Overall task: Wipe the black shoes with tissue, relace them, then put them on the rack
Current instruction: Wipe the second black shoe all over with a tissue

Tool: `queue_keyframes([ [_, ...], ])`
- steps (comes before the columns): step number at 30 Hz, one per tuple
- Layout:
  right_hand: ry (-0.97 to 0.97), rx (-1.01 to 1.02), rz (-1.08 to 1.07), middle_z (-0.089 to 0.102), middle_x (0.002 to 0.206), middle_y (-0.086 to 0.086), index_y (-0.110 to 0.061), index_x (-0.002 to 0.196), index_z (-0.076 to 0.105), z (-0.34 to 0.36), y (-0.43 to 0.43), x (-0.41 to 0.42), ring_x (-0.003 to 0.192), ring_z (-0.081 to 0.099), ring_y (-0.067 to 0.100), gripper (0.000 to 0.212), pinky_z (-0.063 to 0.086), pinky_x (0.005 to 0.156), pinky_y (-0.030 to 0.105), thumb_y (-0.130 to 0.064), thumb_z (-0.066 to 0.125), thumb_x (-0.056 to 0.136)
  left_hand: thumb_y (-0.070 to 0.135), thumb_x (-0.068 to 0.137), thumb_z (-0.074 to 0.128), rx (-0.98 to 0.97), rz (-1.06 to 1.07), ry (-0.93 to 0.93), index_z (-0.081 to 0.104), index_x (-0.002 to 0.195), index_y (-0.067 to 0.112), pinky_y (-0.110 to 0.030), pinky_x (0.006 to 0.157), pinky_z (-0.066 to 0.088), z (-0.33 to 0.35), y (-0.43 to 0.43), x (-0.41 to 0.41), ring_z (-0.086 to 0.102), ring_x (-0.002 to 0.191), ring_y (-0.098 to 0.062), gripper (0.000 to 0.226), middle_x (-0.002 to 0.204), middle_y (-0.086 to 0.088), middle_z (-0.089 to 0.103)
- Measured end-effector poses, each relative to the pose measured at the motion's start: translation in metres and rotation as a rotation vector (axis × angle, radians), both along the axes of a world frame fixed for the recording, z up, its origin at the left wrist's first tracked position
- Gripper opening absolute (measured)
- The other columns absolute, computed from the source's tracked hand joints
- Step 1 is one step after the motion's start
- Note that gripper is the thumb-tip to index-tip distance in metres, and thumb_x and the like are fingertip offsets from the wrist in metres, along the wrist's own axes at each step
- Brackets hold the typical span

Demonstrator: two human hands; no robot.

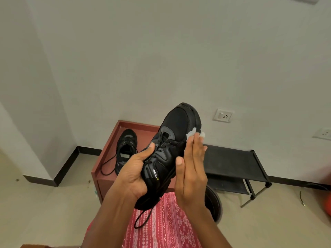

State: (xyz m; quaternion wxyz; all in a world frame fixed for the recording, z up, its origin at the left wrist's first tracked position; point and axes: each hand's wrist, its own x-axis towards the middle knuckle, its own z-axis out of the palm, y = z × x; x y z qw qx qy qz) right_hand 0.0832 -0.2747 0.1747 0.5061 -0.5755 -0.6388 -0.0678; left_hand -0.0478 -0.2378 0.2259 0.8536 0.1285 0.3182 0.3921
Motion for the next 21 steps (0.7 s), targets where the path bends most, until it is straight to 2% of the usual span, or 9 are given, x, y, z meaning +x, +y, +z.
queue_keyframes([
  [2, 0.01, 0.038, -0.032, 0.02, 0.165, 0.014, 0.003, 0.153, 0.027, 0.022, 0.013, 0.009, 0.154, 0.015, 0.028, 0.053, 0.015, 0.125, 0.051, -0.019, 0.036, 0.105, 0.026, 0.096, 0.059, 0.007, -0.023, 0.025, 0.077, 0.098, -0.004, -0.049, 0.081, 0.059, 0.0, -0.004, 0.003, 0.073, 0.092, -0.038, 0.035, 0.113, -0.025, 0.071],
  [6, 0.027, 0.086, -0.031, 0.031, 0.161, 0.009, -0.002, 0.151, 0.036, 0.054, 0.033, 0.026, 0.152, 0.023, 0.018, 0.048, 0.024, 0.122, 0.051, -0.019, 0.039, 0.106, 0.026, 0.097, 0.058, 0.026, -0.04, 0.027, 0.073, 0.107, -0.004, -0.053, 0.091, 0.051, -0.001, -0.008, 0.006, 0.072, 0.097, -0.04, 0.035, 0.115, -0.026, 0.07],
  [11, 0.004, 0.056, -0.003, 0.025, 0.163, 0.013, 0.003, 0.151, 0.032, 0.018, 0.009, 0.011, 0.153, 0.02, 0.027, 0.051, 0.028, 0.122, 0.044, -0.014, 0.04, 0.104, 0.029, 0.098, 0.056, 0.037, -0.015, -0.016, 0.079, 0.089, -0.002, -0.052, 0.085, 0.058, 0.004, -0.002, -0.001, 0.074, 0.087, -0.037, 0.04, 0.107, -0.024, 0.073],
  [13, -0.032, -0.003, 0.017, 0.019, 0.165, 0.012, 0.004, 0.152, 0.028, -0.01, -0.008, 0.0, 0.153, 0.017, 0.031, 0.053, 0.029, 0.12, 0.052, -0.014, 0.038, 0.104, 0.029, 0.098, 0.056, 0.037, -0.011, -0.023, 0.079, 0.087, -0.003, -0.052, 0.078, 0.06, 0.005, 0.001, -0.005, 0.075, 0.086, -0.036, 0.041, 0.105, -0.024, 0.073],
  [16, -0.096, -0.044, 0.013, 0.014, 0.167, 0.012, 0.003, 0.154, 0.024, -0.028, -0.017, -0.009, 0.154, 0.013, 0.034, 0.055, 0.029, 0.117, 0.061, -0.019, 0.035, 0.104, 0.027, 0.097, 0.058, 0.015, -0.012, -0.004, 0.078, 0.086, -0.005, -0.05, 0.077, 0.06, 0.005, 0.002, -0.004, 0.075, 0.086, -0.036, 0.04, 0.105, -0.025, 0.073],
  [19, -0.105, 0.007, 0.0, 0.017, 0.165, 0.016, 0.005, 0.153, 0.025, -0.002, 0.0, -0.003, 0.154, 0.013, 0.032, 0.055, 0.02, 0.123, 0.052, -0.019, 0.036, 0.104, 0.025, 0.095, 0.06, 0.005, -0.018, 0.037, 0.079, 0.081, -0.003, -0.044, 0.073, 0.062, 0.002, -0.004, 0.004, 0.075, 0.081, -0.034, 0.036, 0.101, -0.023, 0.074],
  [21, -0.096, 0.048, -0.034, 0.024, 0.163, 0.015, 0.004, 0.151, 0.031, 0.023, 0.017, 0.011, 0.154, 0.017, 0.026, 0.052, 0.019, 0.125, 0.046, -0.02, 0.037, 0.105, 0.022, 0.097, 0.059, 0.02, -0.03, 0.063, 0.079, 0.087, -0.003, -0.046, 0.075, 0.06, 0.002, -0.01, 0.009, 0.075, 0.081, -0.036, 0.033, 0.101, -0.024, 0.074],
])
